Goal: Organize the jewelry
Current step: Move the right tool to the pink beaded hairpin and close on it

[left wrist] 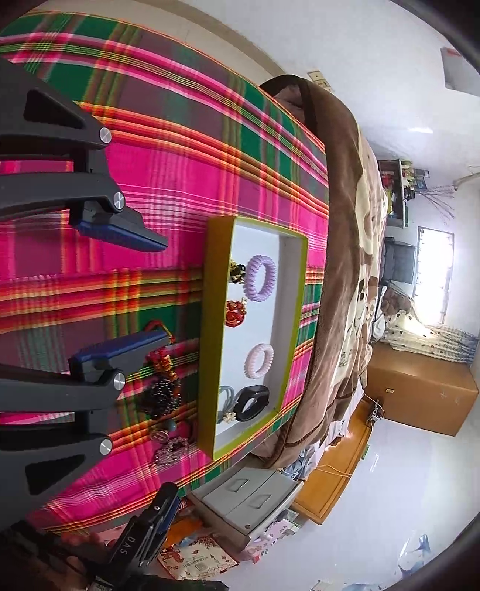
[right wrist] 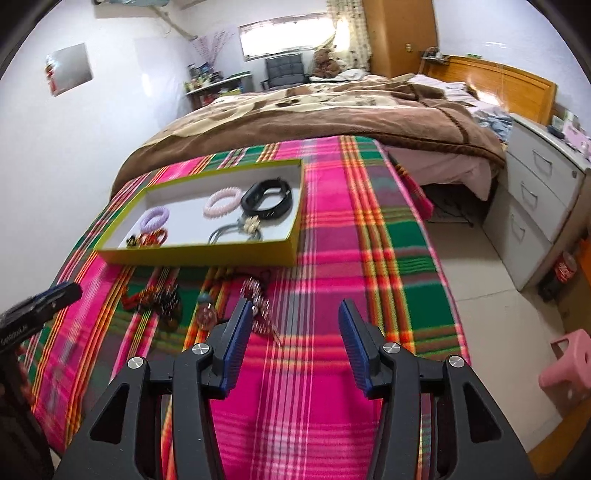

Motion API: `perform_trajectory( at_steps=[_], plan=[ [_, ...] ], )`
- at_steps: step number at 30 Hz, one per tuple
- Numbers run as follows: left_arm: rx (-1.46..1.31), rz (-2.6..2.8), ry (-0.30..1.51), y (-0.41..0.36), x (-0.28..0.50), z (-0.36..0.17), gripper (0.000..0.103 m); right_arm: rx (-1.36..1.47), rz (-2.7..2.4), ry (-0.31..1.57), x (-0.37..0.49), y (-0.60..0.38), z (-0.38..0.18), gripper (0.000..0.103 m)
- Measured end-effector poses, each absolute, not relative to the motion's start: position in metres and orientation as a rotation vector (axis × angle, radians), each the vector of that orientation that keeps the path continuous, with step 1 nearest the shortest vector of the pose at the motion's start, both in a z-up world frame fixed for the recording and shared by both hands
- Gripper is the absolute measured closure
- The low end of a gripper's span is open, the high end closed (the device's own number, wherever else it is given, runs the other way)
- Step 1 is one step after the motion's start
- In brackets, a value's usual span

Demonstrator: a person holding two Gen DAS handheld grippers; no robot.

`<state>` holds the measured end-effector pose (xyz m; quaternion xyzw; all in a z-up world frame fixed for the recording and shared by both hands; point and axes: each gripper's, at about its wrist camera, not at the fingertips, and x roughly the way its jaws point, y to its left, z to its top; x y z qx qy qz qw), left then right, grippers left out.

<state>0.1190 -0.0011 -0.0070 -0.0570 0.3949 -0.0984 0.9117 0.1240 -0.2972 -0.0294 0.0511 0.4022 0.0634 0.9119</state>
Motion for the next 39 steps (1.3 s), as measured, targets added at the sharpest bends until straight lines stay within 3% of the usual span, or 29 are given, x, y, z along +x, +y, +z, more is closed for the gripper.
perform_trajectory(
  at_steps=[19,21,25,26,27,39],
  plan=[
    [-0.116,-0.211,0.858,-0.01,0.117,-0.018,0.059,0.06,0.229,0.884,0.152,-0.271,-0.048,0.055],
    [-0.116,-0.21,0.86,-0.011,0.118,-0.019,0.059,0.054,0.232,0.881,0.151,-0.27,-0.048,0.066],
    [-0.118,-0.222,0.869,-0.013,0.121,-0.021,0.059,0.048,0.222,0.89,0.153,-0.268,-0.051,0.075],
    [-0.117,-0.226,0.872,-0.014,0.121,-0.022,0.059,0.047,0.215,0.888,0.152,-0.269,-0.051,0.086],
    [-0.114,-0.228,0.876,-0.015,0.122,-0.023,0.059,0.05,0.217,0.884,0.151,-0.27,-0.05,0.089],
    [-0.102,-0.273,0.884,-0.024,0.129,-0.027,0.059,0.121,0.209,0.869,0.145,-0.283,-0.046,0.09]
  ],
)
